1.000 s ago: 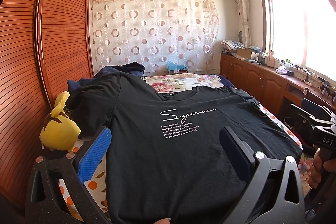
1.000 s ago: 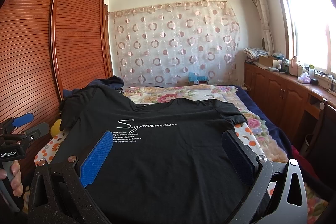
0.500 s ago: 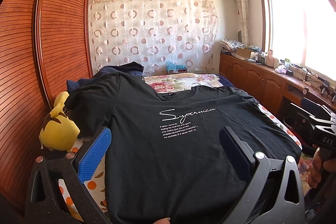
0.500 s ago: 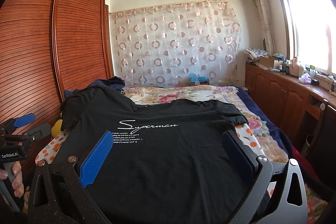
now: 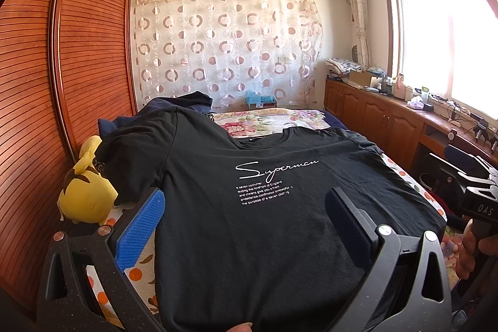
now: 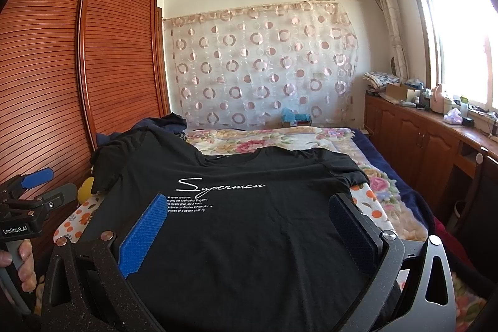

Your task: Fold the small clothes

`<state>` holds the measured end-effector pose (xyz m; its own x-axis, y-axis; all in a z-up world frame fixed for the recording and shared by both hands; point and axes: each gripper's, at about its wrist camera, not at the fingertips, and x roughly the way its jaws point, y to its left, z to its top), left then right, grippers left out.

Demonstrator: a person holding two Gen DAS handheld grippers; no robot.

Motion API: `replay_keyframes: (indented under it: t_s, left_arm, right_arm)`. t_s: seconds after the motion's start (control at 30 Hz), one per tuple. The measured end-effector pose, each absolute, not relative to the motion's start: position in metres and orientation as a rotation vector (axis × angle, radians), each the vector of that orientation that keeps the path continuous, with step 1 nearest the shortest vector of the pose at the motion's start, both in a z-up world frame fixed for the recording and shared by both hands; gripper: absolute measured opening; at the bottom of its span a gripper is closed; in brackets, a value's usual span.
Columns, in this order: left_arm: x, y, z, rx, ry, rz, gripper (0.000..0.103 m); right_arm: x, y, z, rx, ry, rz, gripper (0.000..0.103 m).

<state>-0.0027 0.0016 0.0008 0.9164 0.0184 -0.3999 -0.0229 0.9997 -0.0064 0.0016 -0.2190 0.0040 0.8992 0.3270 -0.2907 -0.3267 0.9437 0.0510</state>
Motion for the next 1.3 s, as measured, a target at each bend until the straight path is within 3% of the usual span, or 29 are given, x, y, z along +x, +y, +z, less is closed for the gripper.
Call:
replay_keyframes:
  t_s: [0.77,1.2,1.3]
  left_arm:
    - [0.021,0.031,-0.033,-0.043,0.579,0.045,0.103]
    - [0.033,0.093,-0.064,-0.145,0.653,0.047,0.103]
    - [0.037,0.116,-0.067,-0.168,0.663,0.07,0.098]
  right_arm:
    - [0.032,-0.195,-0.008,-0.068,0.344,0.439,0.103]
    - [0.093,-0.18,-0.027,-0.143,0.467,0.568,0.103]
    - [0.107,-0.177,-0.032,-0.174,0.503,0.594,0.103]
